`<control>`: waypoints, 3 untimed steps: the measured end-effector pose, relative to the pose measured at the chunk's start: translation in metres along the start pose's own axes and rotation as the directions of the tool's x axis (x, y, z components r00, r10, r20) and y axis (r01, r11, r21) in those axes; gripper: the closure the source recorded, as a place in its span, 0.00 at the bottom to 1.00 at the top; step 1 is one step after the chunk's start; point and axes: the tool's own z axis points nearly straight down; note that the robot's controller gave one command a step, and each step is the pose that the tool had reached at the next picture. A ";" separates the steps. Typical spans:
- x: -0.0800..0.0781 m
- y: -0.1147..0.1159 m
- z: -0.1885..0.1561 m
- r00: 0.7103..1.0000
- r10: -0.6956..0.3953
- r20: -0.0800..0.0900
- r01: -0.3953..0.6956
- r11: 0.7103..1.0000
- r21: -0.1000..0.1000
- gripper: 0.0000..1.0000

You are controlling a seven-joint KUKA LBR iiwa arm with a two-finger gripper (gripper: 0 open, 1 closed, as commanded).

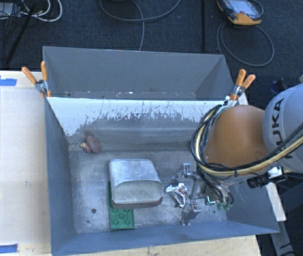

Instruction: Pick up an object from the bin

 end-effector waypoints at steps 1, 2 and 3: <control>-0.035 -0.019 0.090 0.980 0.198 0.011 -0.198 0.980 -0.003 0.00; -0.053 -0.012 0.089 0.994 0.110 0.007 -0.110 0.994 0.001 0.00; -0.054 -0.011 0.088 0.994 0.111 0.006 -0.111 0.994 -0.001 1.00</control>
Offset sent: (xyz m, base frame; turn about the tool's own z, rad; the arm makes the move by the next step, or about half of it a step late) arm 0.0334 -0.0196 -0.0905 0.1997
